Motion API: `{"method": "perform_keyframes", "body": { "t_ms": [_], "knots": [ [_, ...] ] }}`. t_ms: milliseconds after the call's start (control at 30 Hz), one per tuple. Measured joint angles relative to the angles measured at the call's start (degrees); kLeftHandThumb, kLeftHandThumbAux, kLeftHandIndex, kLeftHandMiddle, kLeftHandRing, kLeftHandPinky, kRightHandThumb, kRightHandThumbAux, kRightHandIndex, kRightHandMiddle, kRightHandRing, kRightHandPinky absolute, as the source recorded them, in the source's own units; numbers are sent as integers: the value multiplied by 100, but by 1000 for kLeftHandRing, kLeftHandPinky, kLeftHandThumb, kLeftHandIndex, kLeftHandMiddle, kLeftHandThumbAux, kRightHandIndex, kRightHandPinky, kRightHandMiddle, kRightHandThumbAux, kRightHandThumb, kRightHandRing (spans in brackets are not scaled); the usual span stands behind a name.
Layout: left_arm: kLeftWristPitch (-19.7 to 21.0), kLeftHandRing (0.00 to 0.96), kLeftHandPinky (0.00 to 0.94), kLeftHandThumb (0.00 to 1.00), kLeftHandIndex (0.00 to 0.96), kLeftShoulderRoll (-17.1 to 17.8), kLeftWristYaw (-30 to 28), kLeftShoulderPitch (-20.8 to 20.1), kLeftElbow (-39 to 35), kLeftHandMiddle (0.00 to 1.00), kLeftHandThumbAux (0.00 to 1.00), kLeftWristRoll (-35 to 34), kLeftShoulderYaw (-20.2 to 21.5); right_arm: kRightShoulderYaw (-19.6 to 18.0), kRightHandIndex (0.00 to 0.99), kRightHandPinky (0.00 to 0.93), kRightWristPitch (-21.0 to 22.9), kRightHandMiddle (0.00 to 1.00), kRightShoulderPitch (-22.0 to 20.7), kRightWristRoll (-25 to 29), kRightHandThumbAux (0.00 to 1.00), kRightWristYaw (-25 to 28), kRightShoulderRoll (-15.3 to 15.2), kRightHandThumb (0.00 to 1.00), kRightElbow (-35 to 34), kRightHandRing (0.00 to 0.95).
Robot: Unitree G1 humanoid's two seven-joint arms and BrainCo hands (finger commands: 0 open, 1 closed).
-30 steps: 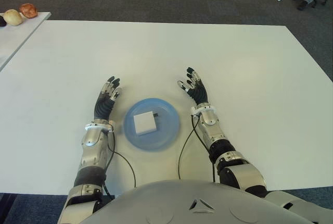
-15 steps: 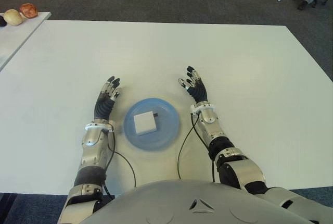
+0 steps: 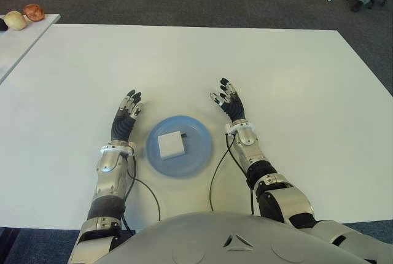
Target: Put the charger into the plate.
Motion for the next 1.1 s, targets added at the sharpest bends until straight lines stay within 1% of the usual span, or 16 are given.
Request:
{"method": "perform_keyframes", "body": {
  "t_ms": [500, 700, 1100],
  "knots": [
    [6, 74, 0, 0, 13, -2, 0, 18, -32, 116, 533, -1, -2, -100, 27, 13, -47, 88, 32, 79, 618, 41, 41, 0, -18, 45],
    [21, 73, 0, 0, 13, -6, 1, 38, -64, 114, 535, 0, -3, -127, 31, 7, -47, 90, 43, 81, 599, 53, 48, 0, -32, 46],
    [62, 71, 0, 0, 9, -14, 2, 47, -103, 112, 532, 5, -7, -137, 42, 16, -44, 92, 70, 77, 592, 59, 44, 0, -78, 48]
  ]
}}
